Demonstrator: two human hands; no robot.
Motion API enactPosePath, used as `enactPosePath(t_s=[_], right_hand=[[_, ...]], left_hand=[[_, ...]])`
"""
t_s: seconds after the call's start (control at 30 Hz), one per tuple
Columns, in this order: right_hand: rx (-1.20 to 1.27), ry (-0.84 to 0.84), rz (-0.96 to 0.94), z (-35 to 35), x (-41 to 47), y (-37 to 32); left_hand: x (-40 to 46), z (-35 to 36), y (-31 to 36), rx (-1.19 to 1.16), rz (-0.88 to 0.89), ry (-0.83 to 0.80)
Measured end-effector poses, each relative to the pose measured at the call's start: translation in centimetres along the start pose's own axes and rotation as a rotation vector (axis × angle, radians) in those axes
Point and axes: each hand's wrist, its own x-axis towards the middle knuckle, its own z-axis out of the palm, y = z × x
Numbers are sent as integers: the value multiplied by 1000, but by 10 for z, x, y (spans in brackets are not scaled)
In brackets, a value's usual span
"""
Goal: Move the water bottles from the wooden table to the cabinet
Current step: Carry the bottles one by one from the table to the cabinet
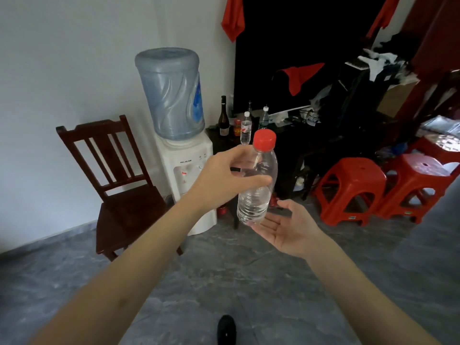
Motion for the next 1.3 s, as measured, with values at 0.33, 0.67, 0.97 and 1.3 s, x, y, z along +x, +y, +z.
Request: enactPosePath(t_s=[0.33, 0.67, 0.97, 1.3], right_hand=[[-6, 1, -33, 38, 91, -98], [31, 44, -48, 42, 150, -174], [16, 27, -3, 23, 204, -264], [-128, -39, 133, 5, 276, -391]], left_hand=[[143, -27, -50, 35, 18, -17], [239, -25, -89, 12, 1, -71], [330, 4, -117, 32, -35, -37], [427, 46, -139, 74, -115, 101]])
